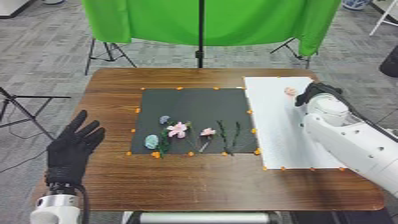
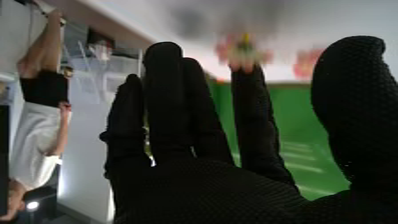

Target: Arrange flowers

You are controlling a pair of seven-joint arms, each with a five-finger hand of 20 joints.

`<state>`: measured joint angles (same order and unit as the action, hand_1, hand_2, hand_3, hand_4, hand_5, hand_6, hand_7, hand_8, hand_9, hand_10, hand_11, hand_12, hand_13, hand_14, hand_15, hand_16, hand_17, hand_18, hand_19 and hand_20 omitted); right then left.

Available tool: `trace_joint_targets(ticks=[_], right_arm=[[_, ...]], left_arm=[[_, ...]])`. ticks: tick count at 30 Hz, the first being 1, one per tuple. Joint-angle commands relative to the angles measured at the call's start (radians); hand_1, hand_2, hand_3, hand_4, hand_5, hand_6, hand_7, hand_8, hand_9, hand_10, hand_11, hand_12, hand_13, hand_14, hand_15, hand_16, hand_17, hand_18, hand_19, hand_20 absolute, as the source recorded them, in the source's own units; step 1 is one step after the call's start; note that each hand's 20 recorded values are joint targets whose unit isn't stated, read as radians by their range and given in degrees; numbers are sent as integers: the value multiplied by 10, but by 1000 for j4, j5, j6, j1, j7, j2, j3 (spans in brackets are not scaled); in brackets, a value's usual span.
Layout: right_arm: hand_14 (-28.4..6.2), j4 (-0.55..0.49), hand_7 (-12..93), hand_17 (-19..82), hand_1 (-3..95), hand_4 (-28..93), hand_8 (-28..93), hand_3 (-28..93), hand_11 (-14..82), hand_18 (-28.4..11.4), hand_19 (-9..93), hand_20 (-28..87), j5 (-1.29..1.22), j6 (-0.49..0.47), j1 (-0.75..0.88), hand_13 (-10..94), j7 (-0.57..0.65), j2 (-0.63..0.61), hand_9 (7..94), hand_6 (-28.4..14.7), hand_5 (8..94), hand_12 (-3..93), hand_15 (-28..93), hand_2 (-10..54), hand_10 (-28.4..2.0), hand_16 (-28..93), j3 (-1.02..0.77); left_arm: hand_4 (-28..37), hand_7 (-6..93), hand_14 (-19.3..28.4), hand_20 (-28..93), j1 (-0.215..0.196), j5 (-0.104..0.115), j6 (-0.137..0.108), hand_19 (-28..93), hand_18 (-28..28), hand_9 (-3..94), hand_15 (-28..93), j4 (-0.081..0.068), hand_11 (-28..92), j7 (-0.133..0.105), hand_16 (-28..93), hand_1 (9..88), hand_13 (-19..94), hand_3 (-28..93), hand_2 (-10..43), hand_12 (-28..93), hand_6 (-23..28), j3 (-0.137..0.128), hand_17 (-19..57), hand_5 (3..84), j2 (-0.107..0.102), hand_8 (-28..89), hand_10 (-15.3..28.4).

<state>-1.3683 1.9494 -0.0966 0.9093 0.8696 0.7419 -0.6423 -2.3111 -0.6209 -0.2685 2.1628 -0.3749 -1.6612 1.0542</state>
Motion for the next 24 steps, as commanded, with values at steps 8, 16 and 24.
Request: trace_joint_targets(ticks=[8,16,24], right_arm=[[-32,48,235,218,531,-283,-41,665,115,-187,820,462,167,138,14,659,12,-7,833,57,767,293,637,-95,-49,257,110],[-17,8,220,264,588,-283,-9,643,134,-185,850,453,224,271,-25,730,-21,-32,936,47,851,375,659,-95,-25,280,150],[-24,-204,208,267,577,-283,3,674,146,-191,854,452,276,413,-49,735,-137,-74,937,39,863,376,667,-95,-31,290,148]], left_arm=[[-283,70,271,-2,-5,-8,-2,582,284,318,547,-2,226,16,-108,213,197,798,70,104,76,-5,-84,358,16,-79,196],[-283,70,271,-2,-16,-4,-6,581,284,318,548,3,226,6,-108,213,197,798,70,104,76,-9,-85,357,12,-79,196],[-283,70,271,-1,-15,-7,-4,582,284,318,548,3,226,16,-108,212,196,798,70,104,77,-13,-85,357,17,-79,197]])
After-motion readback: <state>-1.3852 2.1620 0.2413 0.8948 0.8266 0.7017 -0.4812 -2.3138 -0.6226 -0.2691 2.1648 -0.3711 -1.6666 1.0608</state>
